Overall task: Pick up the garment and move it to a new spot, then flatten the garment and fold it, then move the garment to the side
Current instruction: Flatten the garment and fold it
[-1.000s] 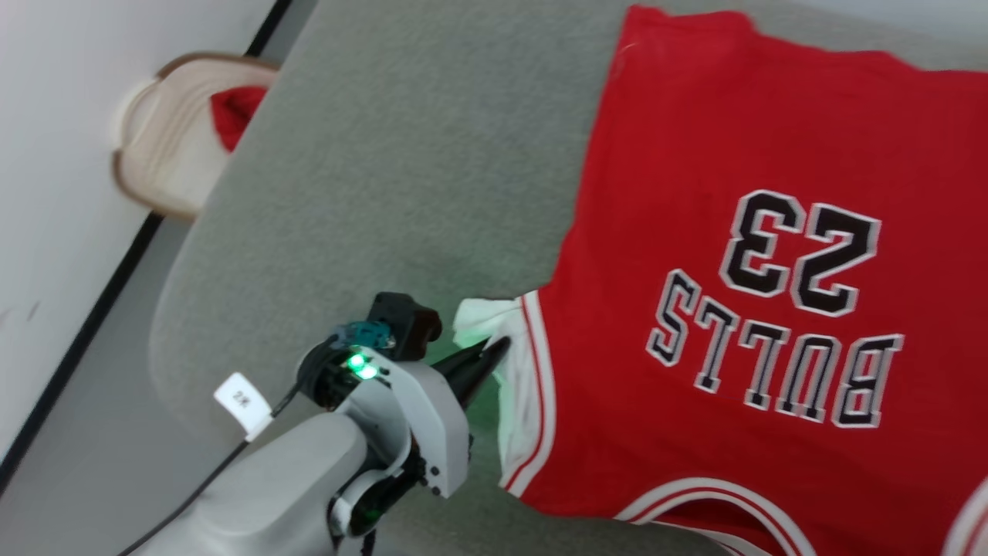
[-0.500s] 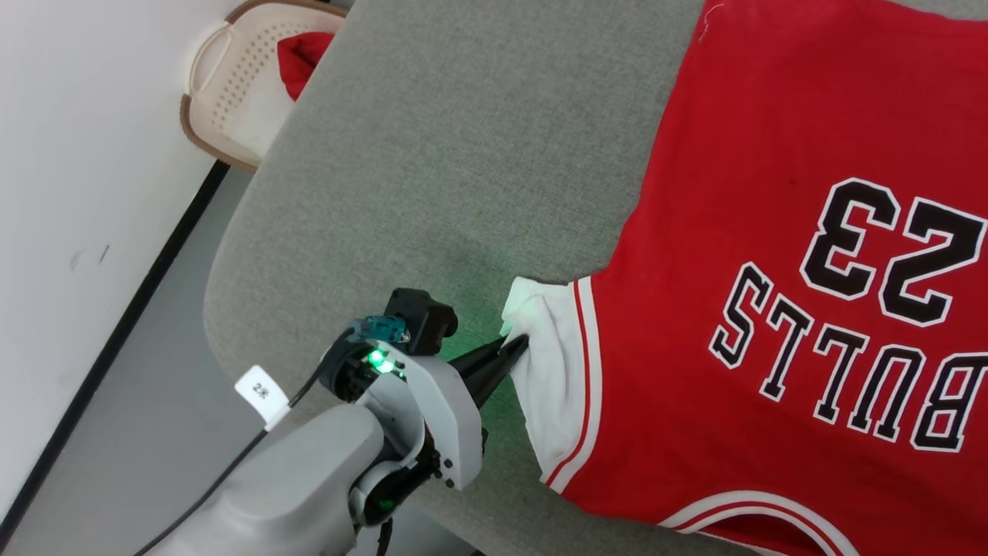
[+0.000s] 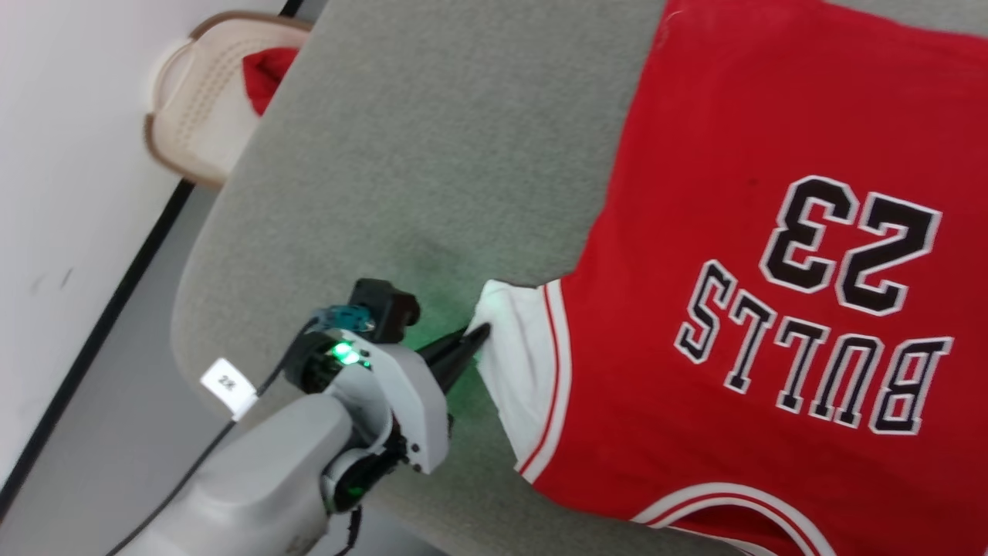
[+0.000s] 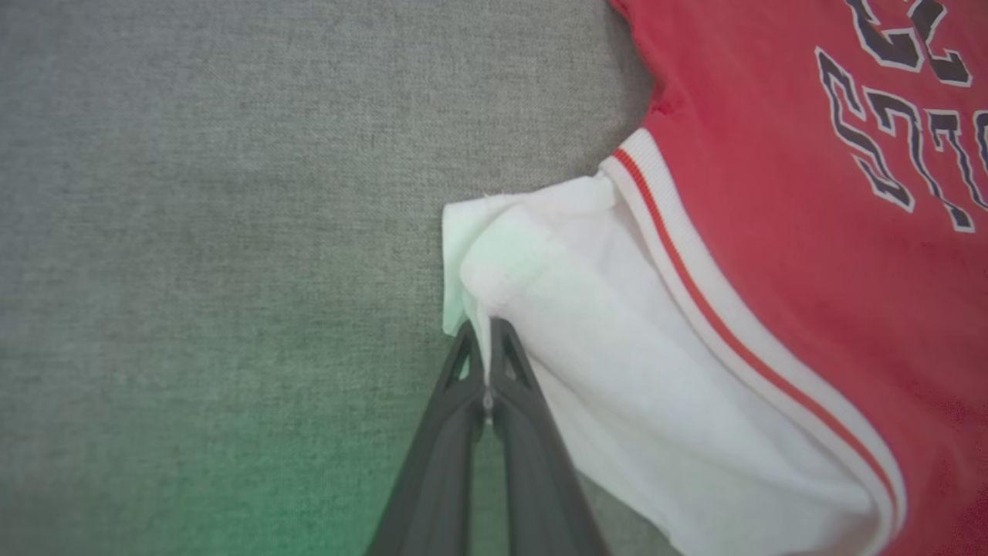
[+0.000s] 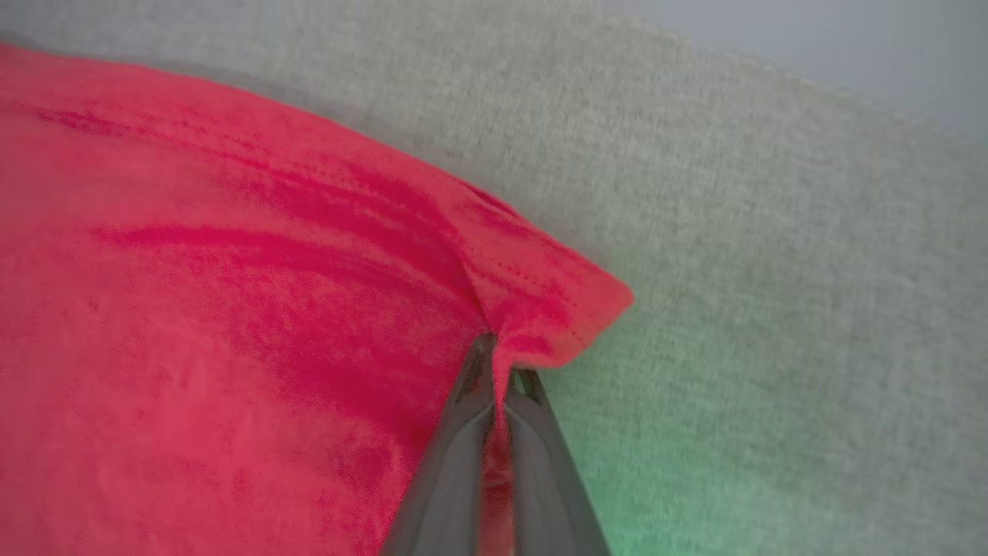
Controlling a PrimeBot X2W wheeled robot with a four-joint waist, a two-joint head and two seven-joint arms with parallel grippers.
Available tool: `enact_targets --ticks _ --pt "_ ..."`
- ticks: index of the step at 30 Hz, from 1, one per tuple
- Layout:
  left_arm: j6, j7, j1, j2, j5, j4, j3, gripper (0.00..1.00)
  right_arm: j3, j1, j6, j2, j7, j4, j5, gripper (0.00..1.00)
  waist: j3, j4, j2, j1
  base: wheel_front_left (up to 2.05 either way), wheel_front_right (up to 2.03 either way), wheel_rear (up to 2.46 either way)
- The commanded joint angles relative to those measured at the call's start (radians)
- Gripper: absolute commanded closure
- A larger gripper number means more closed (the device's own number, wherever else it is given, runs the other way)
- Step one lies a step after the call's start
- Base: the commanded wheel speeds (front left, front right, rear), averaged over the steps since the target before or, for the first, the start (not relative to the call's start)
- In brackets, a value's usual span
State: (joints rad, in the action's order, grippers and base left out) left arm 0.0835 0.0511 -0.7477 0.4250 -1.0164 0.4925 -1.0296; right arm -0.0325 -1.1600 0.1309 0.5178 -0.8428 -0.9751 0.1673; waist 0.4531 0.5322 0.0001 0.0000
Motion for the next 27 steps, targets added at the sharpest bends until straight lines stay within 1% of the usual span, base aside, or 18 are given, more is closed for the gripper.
enact_targets --ticks 1,4,7,13,17,20,27 --pt "-0.004 -0.001 0.011 0.015 -0.009 0.011 0.005 1.00 0.036 0.090 0.000 -0.021 -0.058 -0.020 0.047 1.00 -0.041 -0.049 -0.0001 0.0000 0.00 0.00 0.00" --pt "-0.008 -0.002 0.023 0.038 -0.018 0.018 0.011 1.00 0.093 0.131 0.000 -0.021 -0.085 0.047 0.129 1.00 -0.074 -0.090 -0.0001 0.0000 0.00 0.00 0.00" --pt "-0.014 -0.003 0.040 0.063 -0.026 0.020 0.016 1.00 0.144 0.189 0.000 -0.014 -0.108 0.136 0.236 1.00 -0.108 -0.132 -0.0001 0.0000 0.00 0.00 0.00" --pt "-0.033 -0.005 0.081 0.122 -0.046 -0.003 0.029 1.00 0.227 0.337 0.000 0.030 -0.125 0.342 0.410 1.00 -0.179 -0.223 -0.0001 0.0000 0.00 0.00 0.00" --pt "-0.053 -0.009 0.117 0.160 -0.061 -0.038 0.034 1.00 0.234 0.452 0.000 0.057 -0.117 0.467 0.490 1.00 -0.224 -0.277 -0.0001 0.0000 0.00 0.00 0.00" --pt "-0.074 -0.015 0.145 0.189 -0.069 -0.067 0.038 1.00 0.225 0.534 0.000 0.068 -0.110 0.539 0.537 1.00 -0.254 -0.315 -0.0001 0.0000 0.00 0.00 0.00" --pt "-0.124 -0.016 0.219 0.249 -0.092 -0.144 0.045 1.00 0.196 0.735 0.000 0.071 -0.093 0.677 0.594 1.00 -0.316 -0.398 -0.0001 0.0000 0.00 0.00 0.00"
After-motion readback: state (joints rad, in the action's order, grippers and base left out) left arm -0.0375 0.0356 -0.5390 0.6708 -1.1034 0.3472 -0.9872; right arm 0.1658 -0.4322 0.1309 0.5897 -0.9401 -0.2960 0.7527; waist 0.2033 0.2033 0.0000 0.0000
